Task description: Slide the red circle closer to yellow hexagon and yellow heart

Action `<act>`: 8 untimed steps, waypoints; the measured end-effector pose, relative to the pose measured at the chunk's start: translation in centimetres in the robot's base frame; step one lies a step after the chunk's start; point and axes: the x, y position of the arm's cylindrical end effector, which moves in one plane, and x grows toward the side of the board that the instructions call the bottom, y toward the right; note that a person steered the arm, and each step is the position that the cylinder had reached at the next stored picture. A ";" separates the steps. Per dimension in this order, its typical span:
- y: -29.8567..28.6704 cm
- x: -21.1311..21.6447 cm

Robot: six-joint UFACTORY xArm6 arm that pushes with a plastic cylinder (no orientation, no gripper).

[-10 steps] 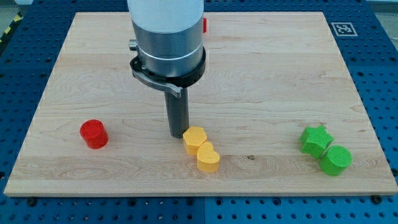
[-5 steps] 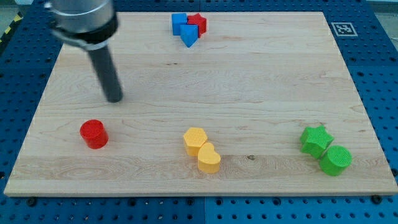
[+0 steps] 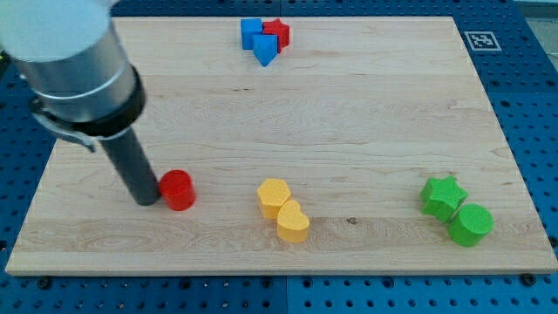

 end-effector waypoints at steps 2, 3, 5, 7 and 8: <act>0.8 -1.4; 0.9 -1.4; 4.8 -0.3; 9.0 1.8; 9.0 1.7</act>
